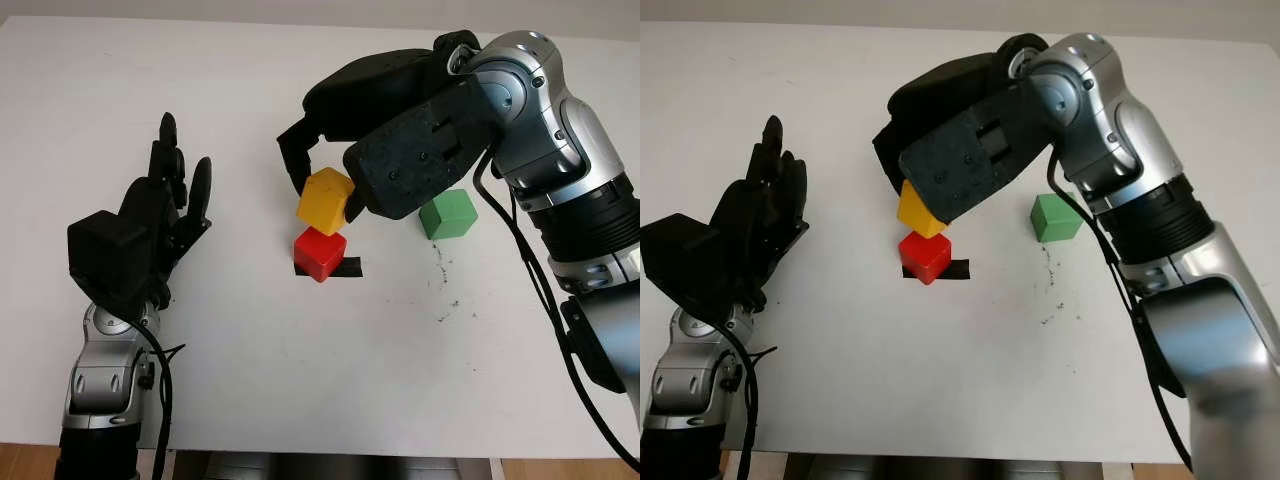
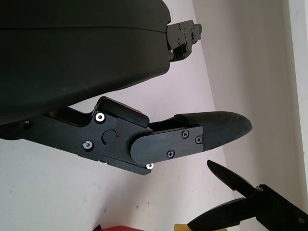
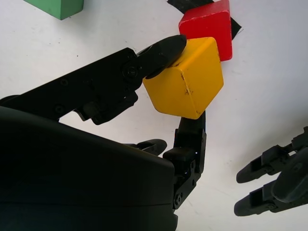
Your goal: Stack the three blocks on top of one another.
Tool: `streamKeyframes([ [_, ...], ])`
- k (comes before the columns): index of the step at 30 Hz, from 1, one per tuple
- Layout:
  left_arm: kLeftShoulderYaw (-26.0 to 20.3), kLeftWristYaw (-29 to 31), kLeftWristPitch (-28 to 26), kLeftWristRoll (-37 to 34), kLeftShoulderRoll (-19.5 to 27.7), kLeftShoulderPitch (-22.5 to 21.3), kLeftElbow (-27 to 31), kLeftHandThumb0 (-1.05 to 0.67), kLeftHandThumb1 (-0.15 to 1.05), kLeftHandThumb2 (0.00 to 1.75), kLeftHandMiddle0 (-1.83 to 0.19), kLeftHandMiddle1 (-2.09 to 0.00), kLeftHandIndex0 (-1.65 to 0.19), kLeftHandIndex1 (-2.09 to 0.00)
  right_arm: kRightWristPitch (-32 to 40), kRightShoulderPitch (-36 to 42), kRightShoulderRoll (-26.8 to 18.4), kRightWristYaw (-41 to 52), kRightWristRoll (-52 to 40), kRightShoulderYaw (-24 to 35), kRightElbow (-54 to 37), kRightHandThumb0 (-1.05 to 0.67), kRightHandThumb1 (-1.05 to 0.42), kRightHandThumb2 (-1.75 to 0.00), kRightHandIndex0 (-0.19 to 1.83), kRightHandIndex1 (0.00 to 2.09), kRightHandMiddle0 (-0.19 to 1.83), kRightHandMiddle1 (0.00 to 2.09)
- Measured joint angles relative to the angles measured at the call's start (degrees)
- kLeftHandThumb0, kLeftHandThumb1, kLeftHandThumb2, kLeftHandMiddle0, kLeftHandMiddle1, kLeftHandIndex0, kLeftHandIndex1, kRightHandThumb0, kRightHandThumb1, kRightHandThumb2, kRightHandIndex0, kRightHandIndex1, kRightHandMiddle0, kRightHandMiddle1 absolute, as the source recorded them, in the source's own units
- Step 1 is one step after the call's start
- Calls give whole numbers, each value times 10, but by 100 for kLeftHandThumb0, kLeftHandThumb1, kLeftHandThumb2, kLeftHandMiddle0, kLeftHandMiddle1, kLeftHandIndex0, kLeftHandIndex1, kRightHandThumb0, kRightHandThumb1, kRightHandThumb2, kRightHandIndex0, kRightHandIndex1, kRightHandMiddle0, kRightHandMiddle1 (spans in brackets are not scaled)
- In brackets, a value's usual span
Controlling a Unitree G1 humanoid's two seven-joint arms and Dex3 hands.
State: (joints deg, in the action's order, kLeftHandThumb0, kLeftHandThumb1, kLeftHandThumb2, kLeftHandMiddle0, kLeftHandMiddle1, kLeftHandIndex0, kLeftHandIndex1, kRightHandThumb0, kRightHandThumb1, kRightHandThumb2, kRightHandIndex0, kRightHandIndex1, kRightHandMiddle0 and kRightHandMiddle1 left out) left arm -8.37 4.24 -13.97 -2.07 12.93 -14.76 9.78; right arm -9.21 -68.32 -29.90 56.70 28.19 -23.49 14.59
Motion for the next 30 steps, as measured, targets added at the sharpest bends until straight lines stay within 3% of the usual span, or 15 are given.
streamKeyframes([
  [17,5,-10,0,5,-8,3,3,-82,105,59,18,-5,18,-5,-21,1,8,1,2,-17,17,-38,-91,-6,41,5,46,136],
  [30,8,-14,0,6,-11,4,7,-81,105,59,18,-5,19,-5,-35,4,8,2,6,-23,19,-37,-91,-5,41,5,46,148],
])
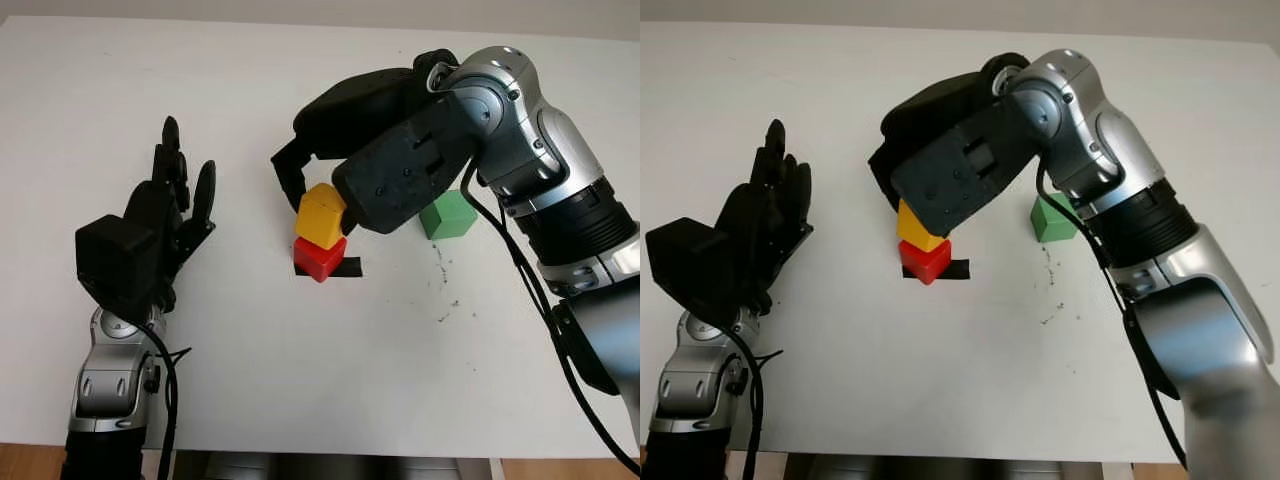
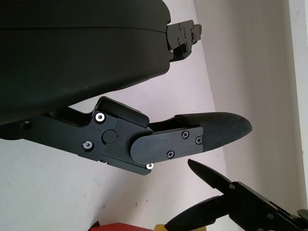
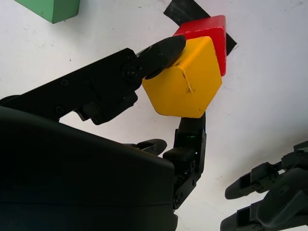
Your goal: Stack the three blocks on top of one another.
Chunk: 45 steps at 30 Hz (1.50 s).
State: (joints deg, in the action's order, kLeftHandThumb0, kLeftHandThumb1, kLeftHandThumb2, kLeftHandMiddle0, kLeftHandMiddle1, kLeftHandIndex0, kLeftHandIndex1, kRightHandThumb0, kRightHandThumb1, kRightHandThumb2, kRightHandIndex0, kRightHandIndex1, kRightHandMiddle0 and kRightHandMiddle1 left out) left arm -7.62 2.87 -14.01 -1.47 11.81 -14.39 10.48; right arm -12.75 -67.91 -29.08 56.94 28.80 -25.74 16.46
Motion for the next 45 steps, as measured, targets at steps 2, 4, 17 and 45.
streamKeyframes([
  [2,0,0,0,0,0,0,2,-81,105,59,18,-5,19,-5,0,3,0,0,0,0,0,-37,-91,-6,39,5,44,149],
  [4,0,0,0,0,-1,0,2,-81,105,59,18,-5,19,-5,1,4,0,2,0,0,0,-36,-91,-5,39,4,43,151],
  [17,2,-6,-9,5,-6,2,15,-83,105,58,18,-6,18,-5,-8,17,0,0,-21,2,-2,-35,-90,-5,37,4,43,156],
  [45,5,-3,-20,10,-7,6,17,-83,105,61,19,-5,19,-5,46,25,0,40,-27,3,-9,-67,-82,-5,-17,0,-13,16],
])
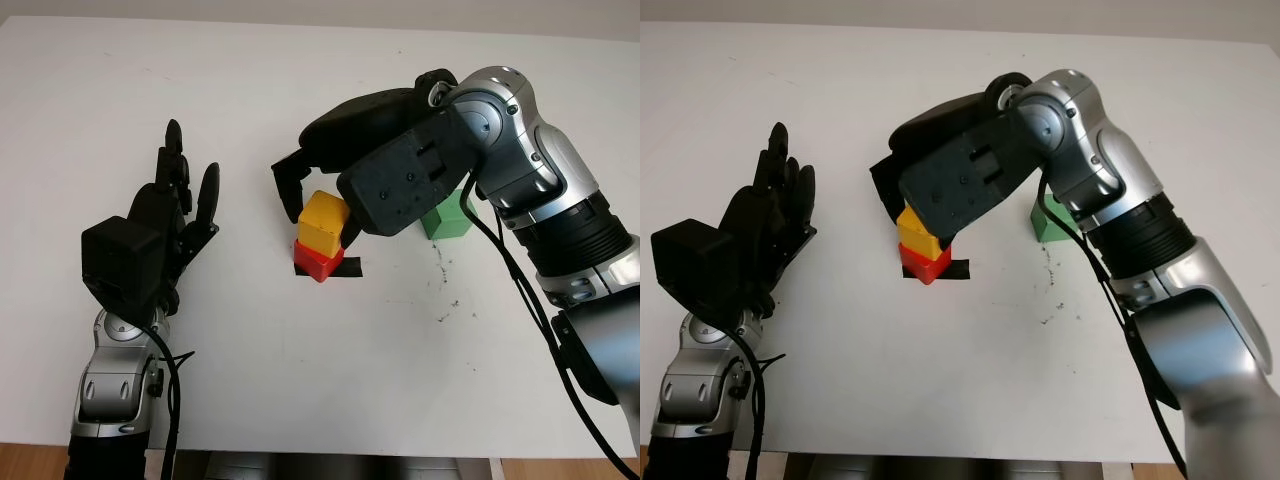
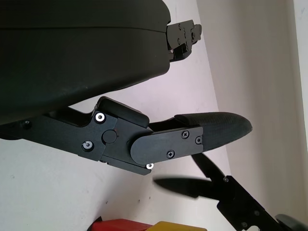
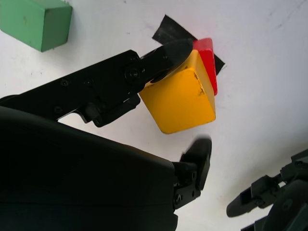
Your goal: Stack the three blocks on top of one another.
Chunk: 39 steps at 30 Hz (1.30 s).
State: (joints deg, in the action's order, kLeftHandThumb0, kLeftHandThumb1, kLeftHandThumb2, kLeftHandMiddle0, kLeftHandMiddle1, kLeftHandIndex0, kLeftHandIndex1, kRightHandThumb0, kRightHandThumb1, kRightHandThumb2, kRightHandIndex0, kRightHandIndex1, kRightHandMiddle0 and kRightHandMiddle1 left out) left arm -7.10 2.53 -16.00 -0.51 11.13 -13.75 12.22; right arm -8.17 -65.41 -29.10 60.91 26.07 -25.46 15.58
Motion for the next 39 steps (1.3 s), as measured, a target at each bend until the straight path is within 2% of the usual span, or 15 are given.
streamKeyframes([
  [1,0,0,0,0,0,0,0,-83,105,61,19,-5,19,-5,2,0,-1,5,0,0,-3,-71,-81,-5,-18,0,-17,8],
  [4,-1,2,0,0,0,0,0,-83,105,60,18,-5,19,-5,7,-1,-11,16,0,3,-24,-75,-82,-5,-19,0,-19,1],
  [12,-7,9,9,-4,3,-1,-5,-83,105,58,17,-6,18,-6,22,-4,-50,14,-43,68,-67,-81,-85,-6,-19,0,-18,2],
  [18,-8,15,11,-3,17,-1,-8,-83,105,59,16,-6,16,-7,40,-10,-103,-4,-65,129,-66,-86,-86,-6,-19,0,-16,4],
  [22,-12,19,11,-6,22,-3,-13,-81,105,59,16,-6,16,-6,-17,-1,-162,-49,-72,171,-46,-85,-88,-6,-14,3,-6,9],
  [26,-21,32,11,-11,36,-8,-21,-81,105,60,17,-5,17,-6,-32,33,-221,-82,-43,188,-34,-76,-88,-6,-6,8,1,11],
  [31,-28,47,14,-15,54,-19,-32,-82,105,60,19,-5,18,-5,-110,111,-288,-176,15,198,-4,-84,-96,-8,-3,7,5,11],
  [39,-30,54,27,-24,60,-26,-50,-80,105,60,18,-5,18,-5,-141,192,-309,-258,93,188,6,-90,-104,-8,5,8,8,11],
])
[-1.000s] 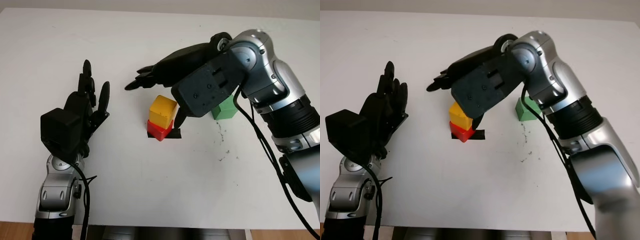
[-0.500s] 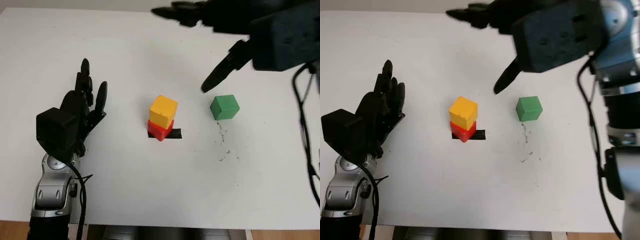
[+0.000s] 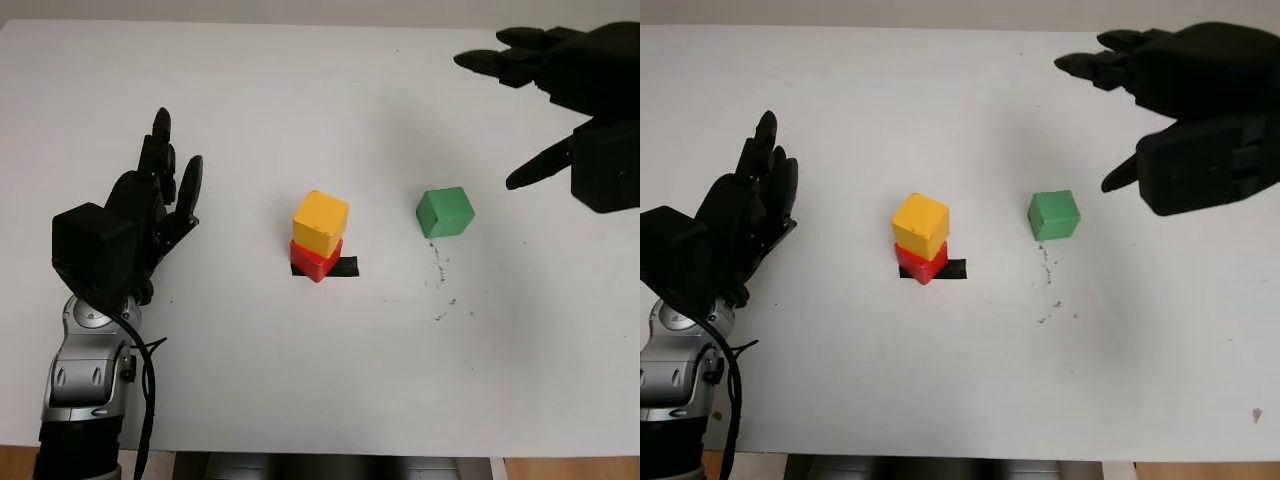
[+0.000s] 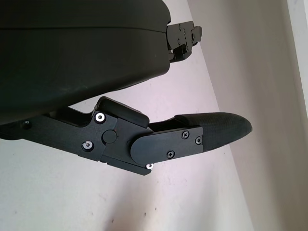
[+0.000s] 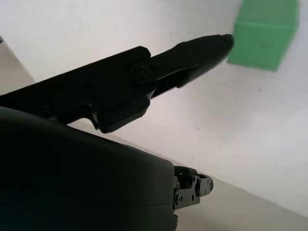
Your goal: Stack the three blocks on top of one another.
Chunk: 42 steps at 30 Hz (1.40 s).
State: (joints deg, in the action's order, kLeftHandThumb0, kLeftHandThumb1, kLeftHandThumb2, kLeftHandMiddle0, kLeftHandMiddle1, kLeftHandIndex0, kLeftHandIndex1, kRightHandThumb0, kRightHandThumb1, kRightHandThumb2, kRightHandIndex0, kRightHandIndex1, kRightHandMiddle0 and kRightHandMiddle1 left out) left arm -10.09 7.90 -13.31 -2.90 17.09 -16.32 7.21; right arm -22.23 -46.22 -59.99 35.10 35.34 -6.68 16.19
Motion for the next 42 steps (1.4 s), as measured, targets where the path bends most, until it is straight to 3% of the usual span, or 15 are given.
streamKeyframes([
  [8,0,12,5,-2,11,-3,-1,-79,105,61,19,-2,19,-2,66,31,24,10,42,-29,-26,-82,-95,-4,6,8,9,10],
  [18,1,15,6,-1,12,-4,-3,-80,105,61,19,-2,19,-2,90,-20,92,15,63,-78,32,-81,-87,-4,12,8,18,11],
  [33,-1,20,5,-7,18,-4,-2,-79,105,60,19,-4,19,-3,67,-35,94,16,74,-102,49,-82,-88,-6,21,9,27,10],
  [42,-1,20,5,-10,18,-4,-2,-78,105,60,19,0,19,-1,60,-4,92,12,86,-108,36,-77,-85,-5,29,10,36,11],
])
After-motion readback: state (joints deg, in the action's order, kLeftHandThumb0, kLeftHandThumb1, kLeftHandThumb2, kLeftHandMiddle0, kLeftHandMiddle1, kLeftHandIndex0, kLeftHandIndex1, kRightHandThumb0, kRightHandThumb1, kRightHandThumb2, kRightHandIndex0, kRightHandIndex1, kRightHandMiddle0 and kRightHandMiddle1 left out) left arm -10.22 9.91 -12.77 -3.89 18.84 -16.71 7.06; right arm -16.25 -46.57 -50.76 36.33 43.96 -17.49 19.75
